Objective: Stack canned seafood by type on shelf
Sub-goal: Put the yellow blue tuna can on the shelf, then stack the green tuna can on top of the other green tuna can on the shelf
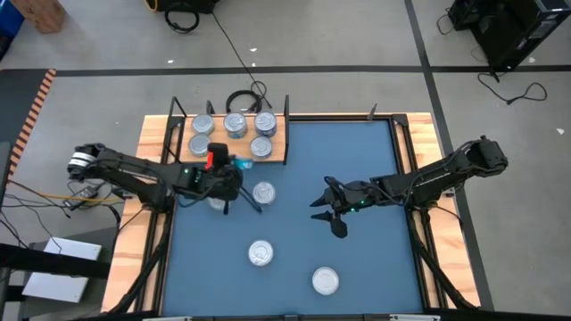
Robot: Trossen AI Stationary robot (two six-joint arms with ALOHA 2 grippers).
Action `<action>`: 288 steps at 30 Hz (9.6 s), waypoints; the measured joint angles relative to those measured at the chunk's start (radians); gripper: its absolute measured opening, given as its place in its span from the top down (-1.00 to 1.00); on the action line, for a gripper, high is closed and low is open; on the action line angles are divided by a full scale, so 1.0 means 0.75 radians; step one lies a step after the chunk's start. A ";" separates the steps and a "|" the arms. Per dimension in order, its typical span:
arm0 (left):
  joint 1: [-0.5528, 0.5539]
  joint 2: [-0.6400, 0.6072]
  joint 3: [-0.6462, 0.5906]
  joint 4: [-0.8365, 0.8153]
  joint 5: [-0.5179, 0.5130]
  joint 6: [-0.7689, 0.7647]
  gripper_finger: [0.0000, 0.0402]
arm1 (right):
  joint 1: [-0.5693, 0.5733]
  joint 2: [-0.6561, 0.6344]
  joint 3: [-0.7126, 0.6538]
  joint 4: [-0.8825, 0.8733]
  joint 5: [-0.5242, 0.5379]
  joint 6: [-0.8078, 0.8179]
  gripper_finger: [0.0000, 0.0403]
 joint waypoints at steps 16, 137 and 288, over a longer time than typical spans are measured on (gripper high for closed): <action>0.320 -0.023 -0.097 0.119 0.009 0.082 0.30 | 0.000 0.000 0.000 -0.002 -0.001 -0.010 0.06; 0.154 0.371 -0.174 0.264 0.654 0.078 0.96 | 0.037 0.001 -0.001 0.009 0.030 -0.090 0.07; -0.195 0.136 -0.142 0.805 0.577 -0.097 1.00 | 0.071 0.460 0.112 0.604 0.160 -0.293 0.97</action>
